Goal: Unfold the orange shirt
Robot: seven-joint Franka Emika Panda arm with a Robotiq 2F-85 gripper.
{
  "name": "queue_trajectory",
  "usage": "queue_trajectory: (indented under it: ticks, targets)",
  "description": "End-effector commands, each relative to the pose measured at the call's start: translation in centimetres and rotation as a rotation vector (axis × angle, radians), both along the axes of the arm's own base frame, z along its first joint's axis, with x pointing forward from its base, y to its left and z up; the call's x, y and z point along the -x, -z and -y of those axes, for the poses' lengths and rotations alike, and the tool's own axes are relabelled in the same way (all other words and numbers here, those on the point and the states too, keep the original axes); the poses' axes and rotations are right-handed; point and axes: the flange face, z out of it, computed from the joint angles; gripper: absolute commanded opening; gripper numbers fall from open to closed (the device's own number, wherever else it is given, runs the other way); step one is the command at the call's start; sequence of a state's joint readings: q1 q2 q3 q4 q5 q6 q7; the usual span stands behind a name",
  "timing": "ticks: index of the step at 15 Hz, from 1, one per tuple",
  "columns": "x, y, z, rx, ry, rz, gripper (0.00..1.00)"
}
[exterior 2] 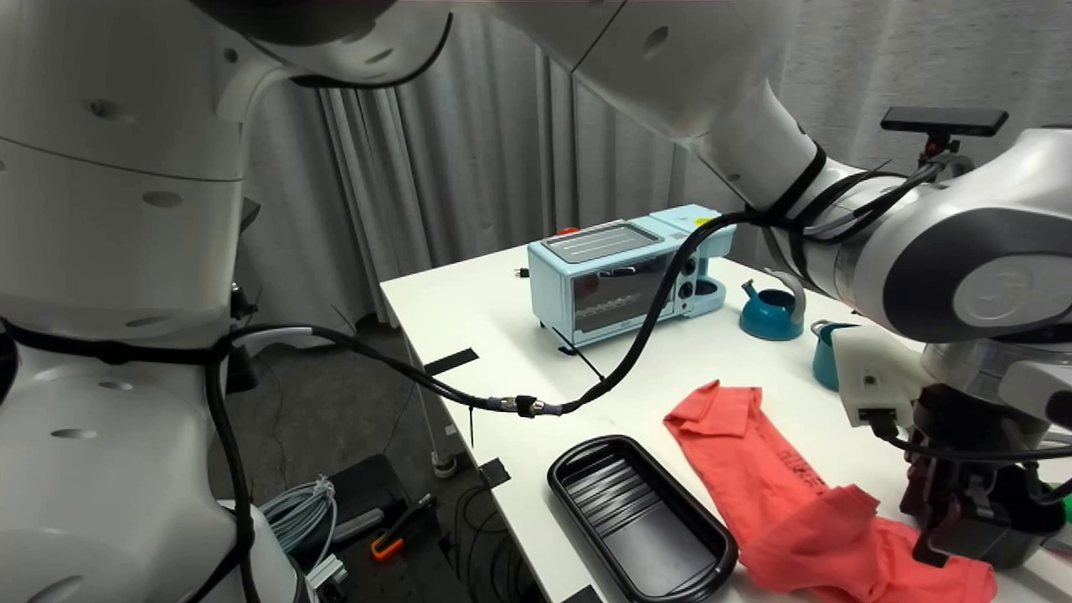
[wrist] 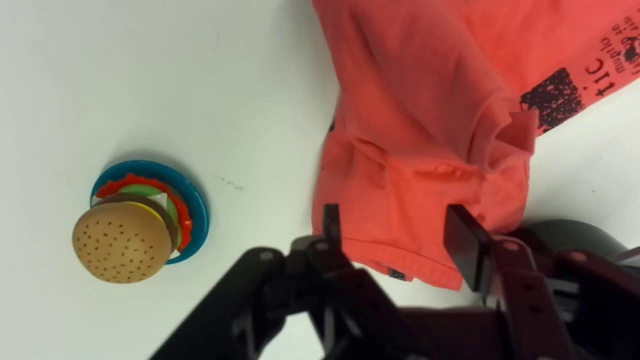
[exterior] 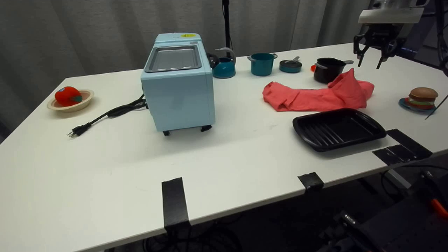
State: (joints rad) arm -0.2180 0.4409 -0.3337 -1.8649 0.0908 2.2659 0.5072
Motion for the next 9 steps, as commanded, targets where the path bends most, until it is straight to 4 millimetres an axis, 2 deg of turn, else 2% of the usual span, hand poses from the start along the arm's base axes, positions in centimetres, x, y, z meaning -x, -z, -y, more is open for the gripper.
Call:
queue_trajectory:
  ticks: [1,2,3,9]
  targets:
    - [-0.5,-1.3,-2.0,-0.001,-0.028,0.061,0.88]
    - [-1.0,-1.5,-2.8,-0.001,-0.042,0.077,0.96]
    - [-1.6,-1.6,-3.8,-0.001,-0.061,0.092,0.99]
    - [-6.1,-1.1,-11.2,-0.015,-0.181,0.173,1.0]
